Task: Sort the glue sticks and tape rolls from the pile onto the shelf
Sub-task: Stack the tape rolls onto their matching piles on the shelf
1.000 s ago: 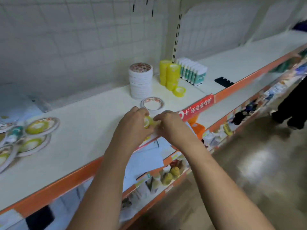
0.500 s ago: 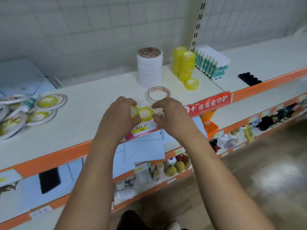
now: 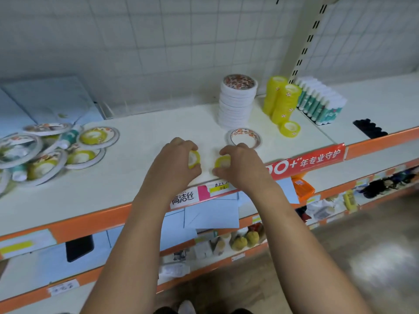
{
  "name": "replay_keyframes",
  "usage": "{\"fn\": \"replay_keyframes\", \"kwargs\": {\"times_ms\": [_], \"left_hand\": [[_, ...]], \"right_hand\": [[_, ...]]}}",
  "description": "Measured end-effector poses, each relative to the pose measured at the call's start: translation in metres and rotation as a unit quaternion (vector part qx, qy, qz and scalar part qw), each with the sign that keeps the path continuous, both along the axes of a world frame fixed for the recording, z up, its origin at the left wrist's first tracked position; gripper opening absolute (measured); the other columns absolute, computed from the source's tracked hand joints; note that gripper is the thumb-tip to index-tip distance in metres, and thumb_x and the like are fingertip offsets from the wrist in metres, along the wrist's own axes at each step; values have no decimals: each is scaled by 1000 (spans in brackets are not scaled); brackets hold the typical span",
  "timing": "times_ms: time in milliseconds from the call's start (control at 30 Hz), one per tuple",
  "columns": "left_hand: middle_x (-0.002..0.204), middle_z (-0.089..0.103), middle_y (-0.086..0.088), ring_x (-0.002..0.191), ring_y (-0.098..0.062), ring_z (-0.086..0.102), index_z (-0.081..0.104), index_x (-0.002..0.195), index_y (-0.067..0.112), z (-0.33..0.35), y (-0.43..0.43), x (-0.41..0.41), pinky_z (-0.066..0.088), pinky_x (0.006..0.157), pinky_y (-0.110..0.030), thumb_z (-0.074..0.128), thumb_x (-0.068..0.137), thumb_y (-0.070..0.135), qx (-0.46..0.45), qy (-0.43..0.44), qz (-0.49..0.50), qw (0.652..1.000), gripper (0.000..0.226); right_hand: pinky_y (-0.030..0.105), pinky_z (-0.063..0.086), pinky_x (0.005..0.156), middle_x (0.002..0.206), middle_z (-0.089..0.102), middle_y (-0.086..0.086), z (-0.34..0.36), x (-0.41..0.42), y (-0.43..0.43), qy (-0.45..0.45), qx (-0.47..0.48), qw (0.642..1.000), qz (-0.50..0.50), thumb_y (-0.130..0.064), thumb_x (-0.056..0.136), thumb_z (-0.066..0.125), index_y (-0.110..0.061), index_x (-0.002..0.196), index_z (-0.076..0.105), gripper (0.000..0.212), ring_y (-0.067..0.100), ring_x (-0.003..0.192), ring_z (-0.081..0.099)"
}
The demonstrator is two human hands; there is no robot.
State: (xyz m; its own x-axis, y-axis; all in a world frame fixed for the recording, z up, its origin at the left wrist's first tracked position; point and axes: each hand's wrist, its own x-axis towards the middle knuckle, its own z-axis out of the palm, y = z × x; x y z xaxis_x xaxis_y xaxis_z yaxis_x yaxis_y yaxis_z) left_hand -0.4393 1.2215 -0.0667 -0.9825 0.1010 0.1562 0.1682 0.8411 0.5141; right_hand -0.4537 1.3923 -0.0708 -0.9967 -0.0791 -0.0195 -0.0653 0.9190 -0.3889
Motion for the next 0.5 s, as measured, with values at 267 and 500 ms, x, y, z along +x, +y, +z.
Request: {"fn": "replay_keyframes", "kwargs": {"times_ms": [267,500], "left_hand": [[115,48,4,108,-18,51,60,120,25,2,16,-23,42,85,-29,69,82,25,28,17,-47,998,39],[114,51,2,104,-20,52,62,119,23,18,72,-45,43,85,-30,68,82,24,27,42,-115,992,38]], "right_hand": [[38,43,96,119,55,12,7,-4,14,23,-21,999,18,-30,77,75,-21,127,62,53,36,104,57],[41,42,97,119,54,10,23,-20,79,78,-24,996,-18,-26,79,73,-21,129,61,51,35,106,53]]}}
